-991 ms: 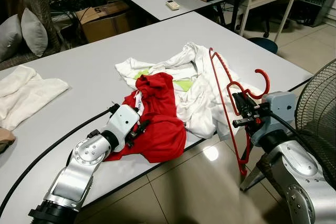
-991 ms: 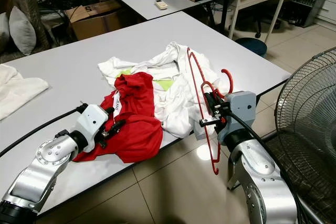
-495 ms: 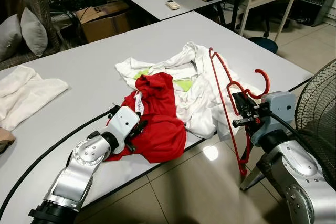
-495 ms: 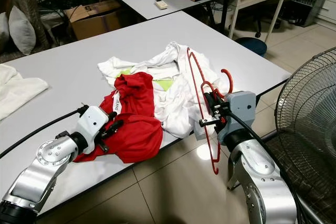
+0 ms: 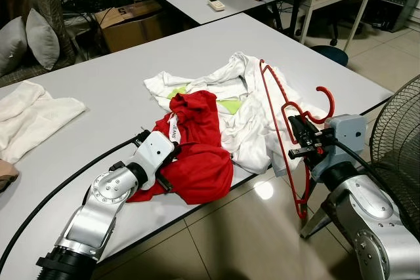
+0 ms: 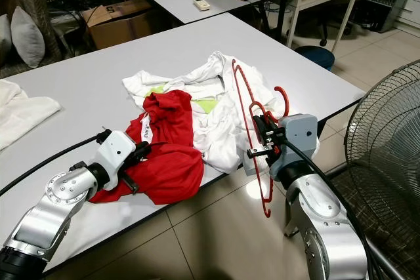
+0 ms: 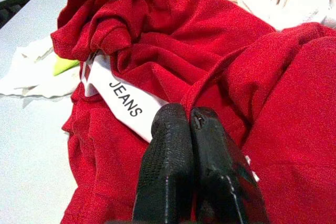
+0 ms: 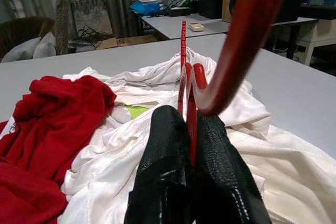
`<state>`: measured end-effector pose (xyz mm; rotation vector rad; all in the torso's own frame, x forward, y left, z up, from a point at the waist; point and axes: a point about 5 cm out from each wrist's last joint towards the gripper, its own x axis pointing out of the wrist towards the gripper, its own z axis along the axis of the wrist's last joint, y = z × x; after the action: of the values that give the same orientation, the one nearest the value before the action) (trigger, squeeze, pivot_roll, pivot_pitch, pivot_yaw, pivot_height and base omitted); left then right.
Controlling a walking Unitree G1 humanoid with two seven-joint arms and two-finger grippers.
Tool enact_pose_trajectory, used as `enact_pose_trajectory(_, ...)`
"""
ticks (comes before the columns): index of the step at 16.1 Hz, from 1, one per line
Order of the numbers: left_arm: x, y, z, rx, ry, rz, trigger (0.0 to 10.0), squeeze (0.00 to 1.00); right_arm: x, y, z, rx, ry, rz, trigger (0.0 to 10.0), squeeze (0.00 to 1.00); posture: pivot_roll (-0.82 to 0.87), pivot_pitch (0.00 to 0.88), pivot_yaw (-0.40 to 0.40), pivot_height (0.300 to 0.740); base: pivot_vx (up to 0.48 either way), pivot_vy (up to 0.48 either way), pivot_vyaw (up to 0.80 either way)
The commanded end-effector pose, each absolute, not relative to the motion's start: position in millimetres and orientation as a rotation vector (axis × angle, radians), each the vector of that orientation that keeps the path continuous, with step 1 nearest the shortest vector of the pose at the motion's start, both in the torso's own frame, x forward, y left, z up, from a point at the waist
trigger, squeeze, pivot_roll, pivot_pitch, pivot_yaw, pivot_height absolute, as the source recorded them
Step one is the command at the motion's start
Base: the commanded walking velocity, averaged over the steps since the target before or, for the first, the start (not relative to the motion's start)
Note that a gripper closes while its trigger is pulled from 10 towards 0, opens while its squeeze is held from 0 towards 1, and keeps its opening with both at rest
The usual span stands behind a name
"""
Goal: Hang hanger
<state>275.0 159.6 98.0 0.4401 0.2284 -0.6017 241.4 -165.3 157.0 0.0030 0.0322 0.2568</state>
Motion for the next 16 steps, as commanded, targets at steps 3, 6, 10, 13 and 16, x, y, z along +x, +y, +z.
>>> enact_pose_trajectory(3, 277.1, 169.6, 102.3, 0.469, 0.228, -0.566, 0.0, 0.0, 241.2, -161.8, 157.5, 0.009, 0.019, 0.265, 10.0, 0.0, -0.13, 0.0, 0.127, 0.74, 0.0, 0.0, 0.0)
enact_pose_trajectory(6, 282.1, 175.5, 110.0, 0.451, 0.197, -0.521, 0.0, 0.0, 238.2, -157.9, 158.4, 0.011, 0.009, 0.313, 10.0, 0.0, -0.13, 0.0, 0.13, 0.74, 0.0, 0.0, 0.0)
enact_pose_trajectory(10, 296.1, 182.0, 140.9, 0.42, 0.081, -0.454, 0.0, 0.0, 231.4, -153.6, 164.9, 0.025, -0.015, 0.438, 10.0, 0.0, -0.15, 0.0, 0.132, 0.74, 0.0, 0.0, 0.0)
enact_pose_trajectory(13, 309.2, 190.0, 184.3, 0.438, -0.051, -0.418, 0.0, 0.0, 219.5, -155.9, 174.8, 0.019, -0.028, 0.66, 10.0, 0.0, -0.14, 0.0, 0.133, 0.74, 0.0, 0.0, 0.0)
enact_pose_trajectory(16, 314.6, 195.7, 208.8, 0.452, -0.122, -0.387, 0.0, 0.0, 213.8, -161.6, 178.4, 0.023, -0.023, 0.729, 10.0, 0.0, -0.14, 0.0, 0.135, 0.74, 0.0, 0.0, 0.0)
